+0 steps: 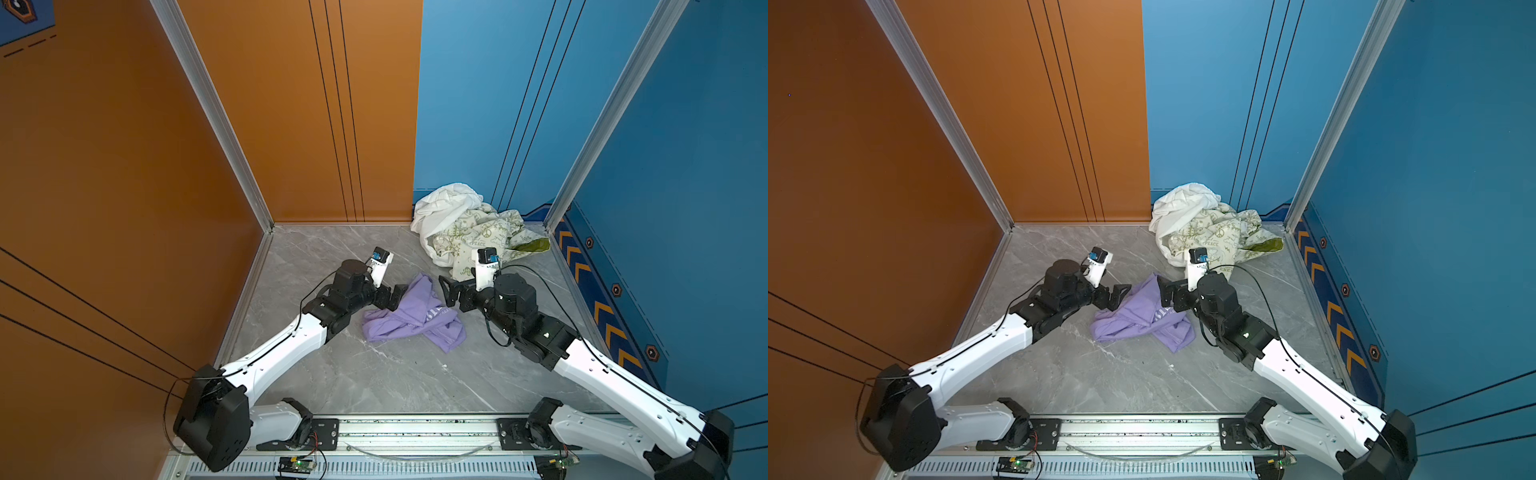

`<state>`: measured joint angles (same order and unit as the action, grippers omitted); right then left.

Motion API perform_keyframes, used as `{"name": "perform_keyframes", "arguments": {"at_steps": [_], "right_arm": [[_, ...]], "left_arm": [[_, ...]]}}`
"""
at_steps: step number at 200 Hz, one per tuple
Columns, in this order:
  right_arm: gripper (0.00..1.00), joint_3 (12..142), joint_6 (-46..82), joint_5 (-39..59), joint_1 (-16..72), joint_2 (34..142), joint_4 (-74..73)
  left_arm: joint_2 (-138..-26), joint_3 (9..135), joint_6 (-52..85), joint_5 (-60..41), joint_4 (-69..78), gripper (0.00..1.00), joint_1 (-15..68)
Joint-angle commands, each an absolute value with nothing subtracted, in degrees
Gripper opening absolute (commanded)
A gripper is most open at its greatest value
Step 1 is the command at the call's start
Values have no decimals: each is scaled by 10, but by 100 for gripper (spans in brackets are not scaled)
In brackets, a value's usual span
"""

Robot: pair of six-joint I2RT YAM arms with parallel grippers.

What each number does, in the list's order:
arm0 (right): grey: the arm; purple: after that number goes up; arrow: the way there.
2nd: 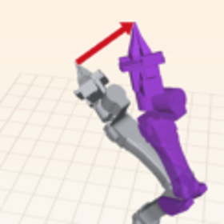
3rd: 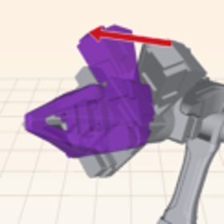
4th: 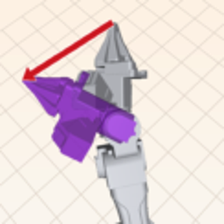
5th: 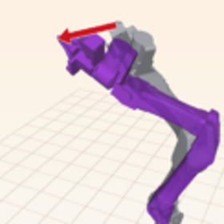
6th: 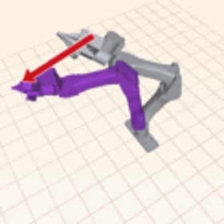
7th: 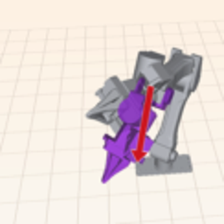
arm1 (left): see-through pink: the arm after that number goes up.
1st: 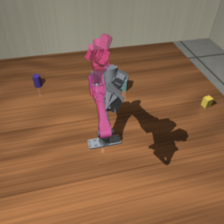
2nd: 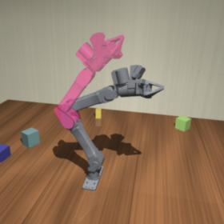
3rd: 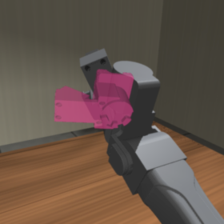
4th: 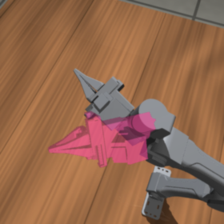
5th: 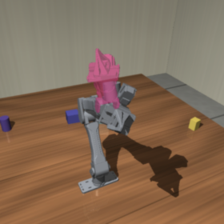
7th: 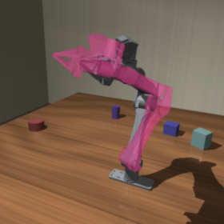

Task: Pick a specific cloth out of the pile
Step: 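Reach the left gripper to the purple cloth while the right gripper releases it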

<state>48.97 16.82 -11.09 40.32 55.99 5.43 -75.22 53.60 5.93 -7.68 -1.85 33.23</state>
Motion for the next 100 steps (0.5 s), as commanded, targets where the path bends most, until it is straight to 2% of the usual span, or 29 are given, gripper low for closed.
{"name": "perform_keyframes", "arguments": {"at_steps": [1,32,100], "right_arm": [[100,463,161,-139,384,533,46],[100,443,167,-140,370,504,42],[100,416,185,-123,341,468,42]], "left_arm": [[-813,595,133,-56,-187,98,362],[-904,677,161,-23,-278,98,397],[-1074,777,259,-34,-329,98,410]]}}
